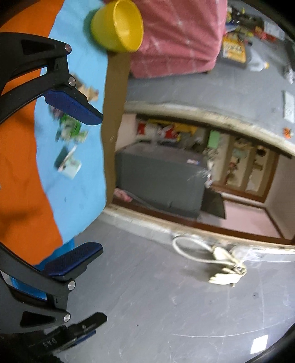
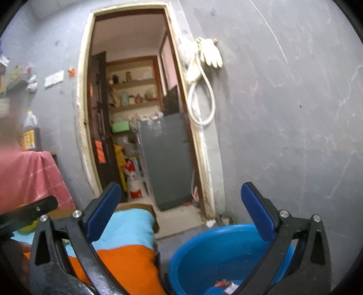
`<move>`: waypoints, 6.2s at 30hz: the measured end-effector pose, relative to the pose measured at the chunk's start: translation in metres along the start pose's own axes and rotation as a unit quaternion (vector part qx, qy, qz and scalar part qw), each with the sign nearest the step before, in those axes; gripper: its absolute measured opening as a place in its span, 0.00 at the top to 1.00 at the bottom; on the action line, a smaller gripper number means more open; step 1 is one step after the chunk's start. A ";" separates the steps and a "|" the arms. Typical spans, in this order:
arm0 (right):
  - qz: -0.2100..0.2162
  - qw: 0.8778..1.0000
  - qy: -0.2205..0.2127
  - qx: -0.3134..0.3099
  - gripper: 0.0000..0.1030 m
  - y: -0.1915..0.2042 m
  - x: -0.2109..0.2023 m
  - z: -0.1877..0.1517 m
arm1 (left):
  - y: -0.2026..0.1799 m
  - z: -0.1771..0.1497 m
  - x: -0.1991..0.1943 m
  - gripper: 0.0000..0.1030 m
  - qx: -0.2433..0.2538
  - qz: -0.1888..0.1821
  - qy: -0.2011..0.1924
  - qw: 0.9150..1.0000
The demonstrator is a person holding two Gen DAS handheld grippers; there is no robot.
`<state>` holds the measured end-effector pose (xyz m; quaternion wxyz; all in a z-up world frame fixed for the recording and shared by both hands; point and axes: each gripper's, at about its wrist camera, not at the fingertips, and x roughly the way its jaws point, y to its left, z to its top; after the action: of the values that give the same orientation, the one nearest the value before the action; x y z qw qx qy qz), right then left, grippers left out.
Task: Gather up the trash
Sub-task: 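Move both tools back over the remaining table trash, then grasp the brown stick with the left tool while the right tool grasps the white-green paper card, then carry the stick and paper card to the blue basin and open both tools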
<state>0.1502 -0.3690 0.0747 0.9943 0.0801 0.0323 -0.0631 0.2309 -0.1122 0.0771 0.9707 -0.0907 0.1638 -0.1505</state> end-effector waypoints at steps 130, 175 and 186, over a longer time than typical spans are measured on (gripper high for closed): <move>0.201 0.954 0.184 -0.124 0.60 0.138 0.046 -0.053 | 0.078 -0.023 -0.018 0.88 -0.018 -0.026 0.115 0.993; -0.059 0.978 0.198 0.009 0.58 -0.057 0.038 -0.032 | -0.125 -0.064 0.110 0.88 0.038 -0.200 0.252 0.946; -0.065 0.975 0.211 0.013 0.51 -0.058 0.045 -0.032 | -0.119 -0.069 0.111 0.76 0.035 -0.186 0.278 0.942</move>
<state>0.1859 -0.4261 0.0305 0.9576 0.1023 0.2461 -0.1094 0.2761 -0.2687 0.0071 0.8436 -0.0400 0.4024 -0.3532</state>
